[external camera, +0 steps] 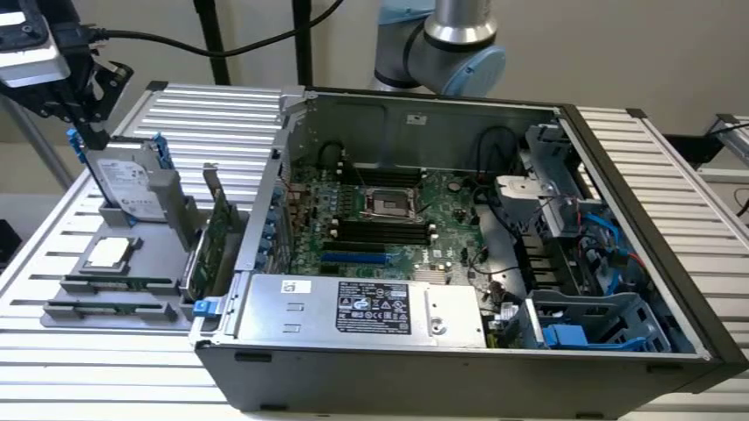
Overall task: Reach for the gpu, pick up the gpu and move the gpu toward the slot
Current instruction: 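Reach for the gpu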
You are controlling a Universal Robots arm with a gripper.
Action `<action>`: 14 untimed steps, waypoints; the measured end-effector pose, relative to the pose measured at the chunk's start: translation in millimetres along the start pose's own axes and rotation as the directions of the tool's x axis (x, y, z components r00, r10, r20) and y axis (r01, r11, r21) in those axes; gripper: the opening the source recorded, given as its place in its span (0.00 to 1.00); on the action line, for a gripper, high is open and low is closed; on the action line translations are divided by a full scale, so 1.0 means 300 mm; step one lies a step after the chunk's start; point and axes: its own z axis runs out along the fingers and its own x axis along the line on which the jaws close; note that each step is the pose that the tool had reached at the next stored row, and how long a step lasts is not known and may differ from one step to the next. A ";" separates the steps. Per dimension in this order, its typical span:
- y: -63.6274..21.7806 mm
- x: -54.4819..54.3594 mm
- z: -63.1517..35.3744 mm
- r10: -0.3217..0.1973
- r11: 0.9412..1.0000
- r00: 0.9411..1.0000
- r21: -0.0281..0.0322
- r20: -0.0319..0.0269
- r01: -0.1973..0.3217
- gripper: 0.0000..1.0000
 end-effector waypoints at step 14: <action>-0.120 -0.141 0.024 0.000 1.000 1.000 0.000 0.000 0.000 0.11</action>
